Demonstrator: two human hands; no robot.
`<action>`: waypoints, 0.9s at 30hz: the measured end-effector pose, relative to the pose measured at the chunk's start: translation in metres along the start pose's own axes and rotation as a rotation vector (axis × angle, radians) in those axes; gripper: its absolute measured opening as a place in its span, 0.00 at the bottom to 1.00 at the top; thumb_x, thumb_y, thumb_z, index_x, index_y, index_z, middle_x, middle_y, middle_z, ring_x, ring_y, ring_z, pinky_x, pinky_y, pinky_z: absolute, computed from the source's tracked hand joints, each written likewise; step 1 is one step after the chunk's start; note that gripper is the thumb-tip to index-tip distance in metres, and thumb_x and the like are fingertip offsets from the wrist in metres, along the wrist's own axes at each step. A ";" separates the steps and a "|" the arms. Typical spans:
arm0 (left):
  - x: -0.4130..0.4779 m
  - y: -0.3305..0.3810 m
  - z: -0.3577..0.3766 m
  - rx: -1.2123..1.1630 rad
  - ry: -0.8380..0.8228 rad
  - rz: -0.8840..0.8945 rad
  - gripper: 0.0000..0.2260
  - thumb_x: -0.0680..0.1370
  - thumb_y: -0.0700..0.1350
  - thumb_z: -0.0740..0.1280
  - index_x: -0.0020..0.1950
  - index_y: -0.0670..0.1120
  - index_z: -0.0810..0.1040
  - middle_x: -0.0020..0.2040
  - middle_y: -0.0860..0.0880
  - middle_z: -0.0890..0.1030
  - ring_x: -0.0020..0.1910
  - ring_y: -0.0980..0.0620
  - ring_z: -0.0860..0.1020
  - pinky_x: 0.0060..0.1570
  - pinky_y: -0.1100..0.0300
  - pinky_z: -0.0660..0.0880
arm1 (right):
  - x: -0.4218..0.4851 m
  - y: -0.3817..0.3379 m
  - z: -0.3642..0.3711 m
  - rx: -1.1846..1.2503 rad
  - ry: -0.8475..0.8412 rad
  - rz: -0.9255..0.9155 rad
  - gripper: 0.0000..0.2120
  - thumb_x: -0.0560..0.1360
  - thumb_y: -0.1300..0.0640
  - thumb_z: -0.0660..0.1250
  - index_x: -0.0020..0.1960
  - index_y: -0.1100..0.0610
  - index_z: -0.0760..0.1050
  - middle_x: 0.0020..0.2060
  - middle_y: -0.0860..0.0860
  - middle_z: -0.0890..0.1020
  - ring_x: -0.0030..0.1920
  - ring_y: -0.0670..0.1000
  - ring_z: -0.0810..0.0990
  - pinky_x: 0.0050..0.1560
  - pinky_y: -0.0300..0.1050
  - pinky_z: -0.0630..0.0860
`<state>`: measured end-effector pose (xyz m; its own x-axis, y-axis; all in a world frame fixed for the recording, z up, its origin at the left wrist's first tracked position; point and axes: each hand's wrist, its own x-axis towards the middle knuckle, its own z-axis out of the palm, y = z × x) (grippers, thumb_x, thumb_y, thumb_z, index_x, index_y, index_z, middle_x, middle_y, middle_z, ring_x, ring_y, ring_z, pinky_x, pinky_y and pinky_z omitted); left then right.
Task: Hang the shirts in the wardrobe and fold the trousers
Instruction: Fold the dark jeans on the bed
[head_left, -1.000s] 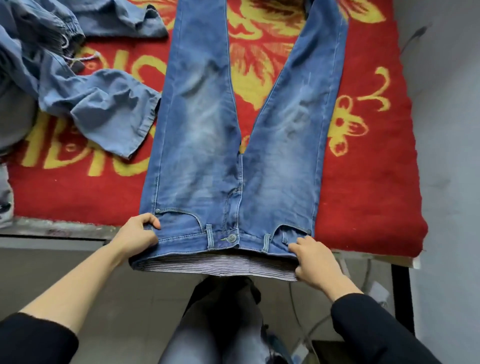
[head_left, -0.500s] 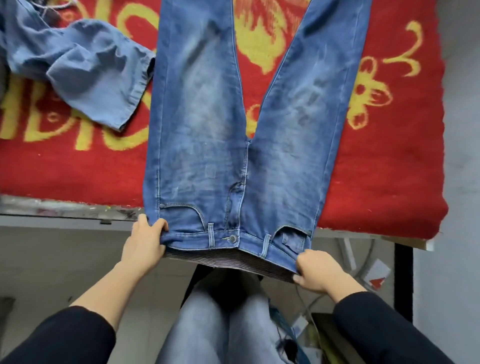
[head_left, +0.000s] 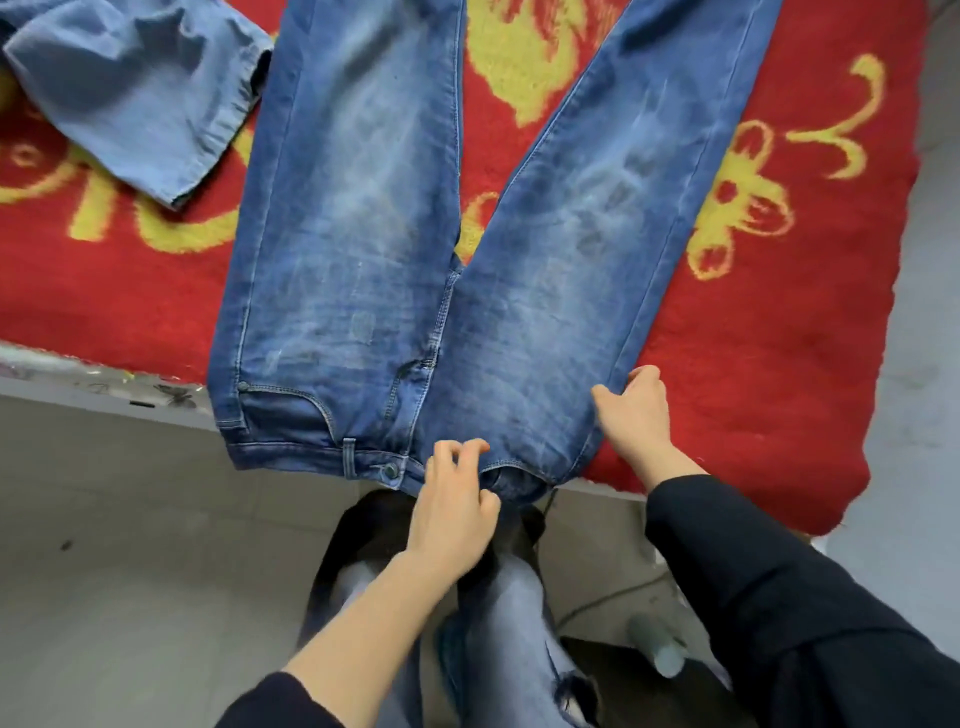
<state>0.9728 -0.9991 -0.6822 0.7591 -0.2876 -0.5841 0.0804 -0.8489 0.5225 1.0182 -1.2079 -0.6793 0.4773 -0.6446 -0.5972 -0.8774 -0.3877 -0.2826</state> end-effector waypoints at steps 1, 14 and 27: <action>0.002 0.016 0.013 -0.044 -0.028 -0.013 0.22 0.74 0.42 0.64 0.68 0.48 0.66 0.61 0.47 0.64 0.60 0.45 0.67 0.59 0.52 0.68 | 0.005 -0.001 0.000 0.029 -0.016 0.037 0.24 0.73 0.56 0.68 0.63 0.64 0.65 0.62 0.61 0.72 0.61 0.62 0.73 0.59 0.51 0.68; 0.035 0.062 0.004 -0.092 -0.028 -0.392 0.11 0.72 0.39 0.64 0.53 0.47 0.67 0.53 0.43 0.74 0.53 0.37 0.75 0.45 0.51 0.69 | -0.004 -0.064 -0.040 0.405 -0.731 0.090 0.01 0.72 0.68 0.67 0.42 0.64 0.76 0.30 0.58 0.81 0.27 0.52 0.81 0.29 0.44 0.79; 0.046 -0.075 -0.194 -0.603 -0.179 -0.244 0.13 0.64 0.30 0.59 0.29 0.48 0.64 0.22 0.57 0.63 0.22 0.58 0.60 0.24 0.63 0.54 | -0.032 -0.275 0.024 0.647 -0.109 -0.314 0.08 0.70 0.65 0.65 0.37 0.59 0.67 0.28 0.55 0.71 0.15 0.46 0.69 0.17 0.35 0.64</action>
<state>1.1268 -0.8622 -0.6277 0.5587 -0.2322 -0.7962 0.6221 -0.5176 0.5874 1.2428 -1.0655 -0.6005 0.7334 -0.4845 -0.4769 -0.5694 -0.0546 -0.8202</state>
